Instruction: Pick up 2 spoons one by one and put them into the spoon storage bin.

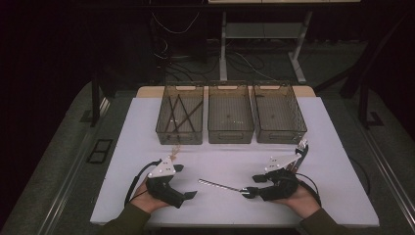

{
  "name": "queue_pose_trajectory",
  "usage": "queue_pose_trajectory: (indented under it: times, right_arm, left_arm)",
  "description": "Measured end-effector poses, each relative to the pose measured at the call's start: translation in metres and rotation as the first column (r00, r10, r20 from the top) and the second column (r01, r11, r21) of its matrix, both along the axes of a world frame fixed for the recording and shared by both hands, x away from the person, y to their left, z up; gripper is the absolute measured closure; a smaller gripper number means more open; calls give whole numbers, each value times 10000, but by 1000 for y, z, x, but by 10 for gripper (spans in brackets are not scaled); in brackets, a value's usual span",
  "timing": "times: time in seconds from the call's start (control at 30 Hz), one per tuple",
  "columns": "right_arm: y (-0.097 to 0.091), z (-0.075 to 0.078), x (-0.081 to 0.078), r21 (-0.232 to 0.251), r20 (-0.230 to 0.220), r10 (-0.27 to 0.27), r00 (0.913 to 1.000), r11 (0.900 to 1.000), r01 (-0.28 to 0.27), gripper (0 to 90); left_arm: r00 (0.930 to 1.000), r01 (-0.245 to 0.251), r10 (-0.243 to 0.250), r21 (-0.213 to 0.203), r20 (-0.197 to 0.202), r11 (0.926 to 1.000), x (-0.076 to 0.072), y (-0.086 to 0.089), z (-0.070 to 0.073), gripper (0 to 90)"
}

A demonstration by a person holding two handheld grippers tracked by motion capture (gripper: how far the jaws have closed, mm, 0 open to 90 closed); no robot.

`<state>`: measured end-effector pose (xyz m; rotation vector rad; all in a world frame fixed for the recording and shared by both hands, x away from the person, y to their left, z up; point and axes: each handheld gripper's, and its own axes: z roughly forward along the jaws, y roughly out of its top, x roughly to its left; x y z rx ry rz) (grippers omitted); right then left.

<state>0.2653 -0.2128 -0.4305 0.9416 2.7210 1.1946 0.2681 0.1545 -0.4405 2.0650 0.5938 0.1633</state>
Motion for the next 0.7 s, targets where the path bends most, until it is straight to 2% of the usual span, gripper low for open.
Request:
queue_pose_trajectory:
  times: [0.47,0.7]
  right_arm:
    - [6,-11,1,-489,-569,389,9976,9979,-417,579]
    - [7,-12,0,-633,-450,597,9972,9960,-625,609]
  left_arm:
    - [9999,110,-110,130,34,9999,0,-1,0,0]
    - [9999,120,-120,112,38,9999,0,-1,0,0]
